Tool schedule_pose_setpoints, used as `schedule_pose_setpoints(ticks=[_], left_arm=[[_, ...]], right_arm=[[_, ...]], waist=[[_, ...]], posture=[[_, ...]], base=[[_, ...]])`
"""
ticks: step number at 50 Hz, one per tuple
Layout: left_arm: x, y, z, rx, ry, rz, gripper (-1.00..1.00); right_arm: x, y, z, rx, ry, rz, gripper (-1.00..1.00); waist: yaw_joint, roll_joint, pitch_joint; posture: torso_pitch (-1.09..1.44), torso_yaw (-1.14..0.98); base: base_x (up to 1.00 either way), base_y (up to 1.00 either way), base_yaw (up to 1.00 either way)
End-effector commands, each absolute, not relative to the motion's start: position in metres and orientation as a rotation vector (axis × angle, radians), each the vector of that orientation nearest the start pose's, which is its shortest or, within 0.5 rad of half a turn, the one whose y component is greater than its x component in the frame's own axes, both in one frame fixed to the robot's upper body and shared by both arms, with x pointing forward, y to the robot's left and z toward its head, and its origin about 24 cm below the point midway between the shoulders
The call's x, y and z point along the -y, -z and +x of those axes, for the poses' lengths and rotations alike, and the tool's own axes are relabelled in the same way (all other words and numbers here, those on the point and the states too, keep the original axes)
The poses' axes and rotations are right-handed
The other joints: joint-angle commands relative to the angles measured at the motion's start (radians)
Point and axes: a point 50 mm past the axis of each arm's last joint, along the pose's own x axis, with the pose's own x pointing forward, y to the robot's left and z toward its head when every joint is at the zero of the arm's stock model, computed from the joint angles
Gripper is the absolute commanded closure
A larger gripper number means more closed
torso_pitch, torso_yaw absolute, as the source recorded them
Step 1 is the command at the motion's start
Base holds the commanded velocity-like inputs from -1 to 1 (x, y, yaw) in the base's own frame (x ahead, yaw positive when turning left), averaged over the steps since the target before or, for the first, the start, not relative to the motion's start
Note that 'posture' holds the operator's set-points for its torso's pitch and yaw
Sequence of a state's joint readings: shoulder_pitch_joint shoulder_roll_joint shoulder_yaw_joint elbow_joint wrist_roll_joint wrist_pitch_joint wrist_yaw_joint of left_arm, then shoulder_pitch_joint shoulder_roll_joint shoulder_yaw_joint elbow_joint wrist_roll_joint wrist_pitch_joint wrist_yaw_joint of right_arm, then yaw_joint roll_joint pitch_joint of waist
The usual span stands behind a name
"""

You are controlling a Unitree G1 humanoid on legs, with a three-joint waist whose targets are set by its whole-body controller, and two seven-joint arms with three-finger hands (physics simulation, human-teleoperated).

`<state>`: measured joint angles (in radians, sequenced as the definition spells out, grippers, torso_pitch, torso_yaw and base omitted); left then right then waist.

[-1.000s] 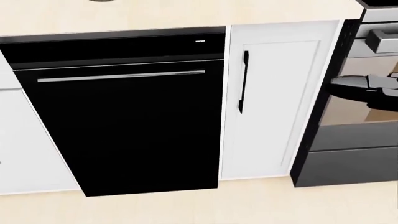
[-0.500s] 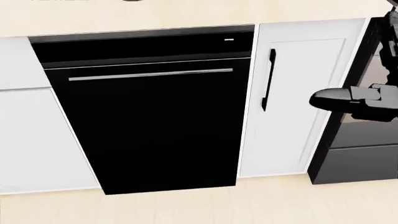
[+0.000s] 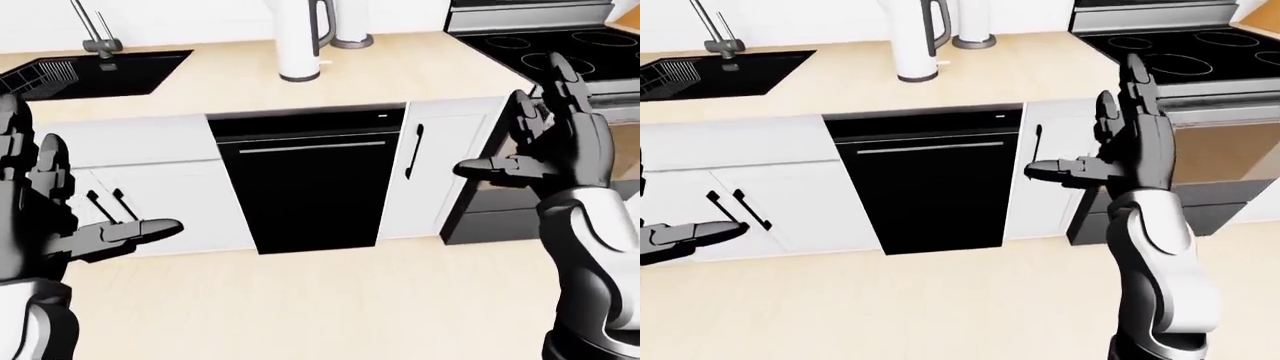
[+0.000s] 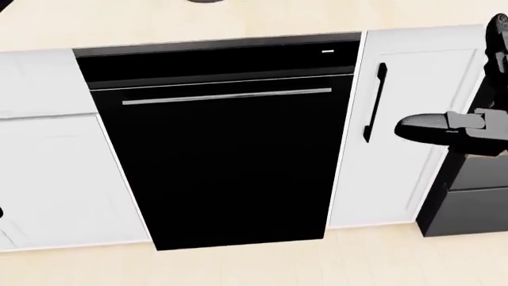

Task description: Press the button to open the lid of the electric kettle.

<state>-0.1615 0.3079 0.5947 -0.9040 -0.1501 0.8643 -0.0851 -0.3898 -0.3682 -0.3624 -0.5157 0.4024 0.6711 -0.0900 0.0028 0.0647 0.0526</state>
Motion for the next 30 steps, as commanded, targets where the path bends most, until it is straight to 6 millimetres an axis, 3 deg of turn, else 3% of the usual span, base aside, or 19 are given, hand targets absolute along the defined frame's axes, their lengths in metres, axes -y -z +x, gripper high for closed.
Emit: schedule_pose_setpoints(ticks=[1, 7, 10, 11, 12, 15, 18, 20, 21, 22, 23, 25, 28, 30], left_arm=[[-0.2542, -0.2363, 0.1882, 0.372, -0.336, 0.223, -1.00], [-0.2539, -0.2365, 0.1881, 0.372, -0.334, 0.224, -1.00], [-0.2538, -0.2369, 0.1881, 0.372, -0.334, 0.224, -1.00], [-0.2538, -0.2371, 0.1881, 0.372, -0.334, 0.223, -1.00], [-0.2537, -0.2372, 0.1881, 0.373, -0.334, 0.224, -1.00], [-0.2538, -0.2368, 0.1882, 0.372, -0.335, 0.224, -1.00], [-0.2547, -0.2373, 0.1877, 0.372, -0.338, 0.225, -1.00], [-0.2548, -0.2379, 0.1873, 0.374, -0.338, 0.224, -1.00], [-0.2546, -0.2379, 0.1874, 0.374, -0.337, 0.223, -1.00], [-0.2545, -0.2380, 0.1874, 0.374, -0.337, 0.222, -1.00], [-0.2543, -0.2381, 0.1874, 0.374, -0.337, 0.222, -1.00], [-0.2550, -0.2382, 0.1871, 0.374, -0.338, 0.222, -1.00], [-0.2549, -0.2385, 0.1870, 0.374, -0.338, 0.222, -1.00], [-0.2547, -0.2382, 0.1871, 0.374, -0.337, 0.225, -1.00]], right_arm=[[0.2348, -0.2465, 0.2591, 0.418, 0.149, 0.005, -1.00], [0.2349, -0.2473, 0.2584, 0.420, 0.150, 0.006, -1.00], [0.2349, -0.2478, 0.2582, 0.421, 0.149, 0.009, -1.00], [0.2349, -0.2476, 0.2583, 0.421, 0.149, 0.009, -1.00], [0.2350, -0.2476, 0.2583, 0.421, 0.149, 0.009, -1.00], [0.2350, -0.2474, 0.2579, 0.420, 0.147, 0.010, -1.00], [0.2345, -0.2467, 0.2579, 0.419, 0.145, 0.009, -1.00], [0.2348, -0.2472, 0.2580, 0.419, 0.146, 0.008, -1.00], [0.2351, -0.2473, 0.2581, 0.419, 0.146, 0.009, -1.00], [0.2351, -0.2473, 0.2580, 0.419, 0.146, 0.008, -1.00], [0.2348, -0.2472, 0.2580, 0.419, 0.145, 0.007, -1.00], [0.2349, -0.2477, 0.2580, 0.420, 0.145, 0.007, -1.00], [0.2344, -0.2479, 0.2578, 0.421, 0.142, 0.006, -1.00], [0.2343, -0.2477, 0.2579, 0.420, 0.142, 0.006, -1.00]], waist=[[-0.004, -0.005, -0.021], [0.001, -0.066, -0.010], [0.005, -0.125, -0.018], [0.004, -0.118, -0.017], [-0.003, -0.095, -0.012], [-0.007, -0.101, -0.015], [-0.008, -0.075, -0.012], [-0.014, -0.046, -0.004], [-0.017, -0.023, -0.007], [-0.017, 0.015, -0.021], [-0.011, 0.012, -0.028], [-0.007, 0.009, -0.010], [0.001, -0.015, -0.021], [0.004, -0.030, -0.016]], posture=[[0.00, 0.00], [0.00, 0.00], [0.00, 0.00], [0.00, 0.00], [0.00, 0.00], [0.00, 0.00], [0.00, 0.00], [0.00, 0.00], [0.00, 0.00], [0.00, 0.00], [0.00, 0.00], [0.00, 0.00], [0.00, 0.00], [0.00, 0.00]], base=[[0.18, 0.19, 0.00], [0.18, 0.18, 0.00], [0.21, 0.13, 0.00], [0.23, 0.06, 0.00], [0.23, 0.05, 0.00], [0.25, 0.05, 0.00], [0.25, 0.05, 0.00], [0.25, 0.04, 0.00], [0.25, 0.04, 0.00], [0.25, 0.04, 0.00], [0.25, 0.04, 0.00], [0.25, 0.05, 0.00], [0.25, 0.04, 0.00], [0.25, 0.05, 0.00]])
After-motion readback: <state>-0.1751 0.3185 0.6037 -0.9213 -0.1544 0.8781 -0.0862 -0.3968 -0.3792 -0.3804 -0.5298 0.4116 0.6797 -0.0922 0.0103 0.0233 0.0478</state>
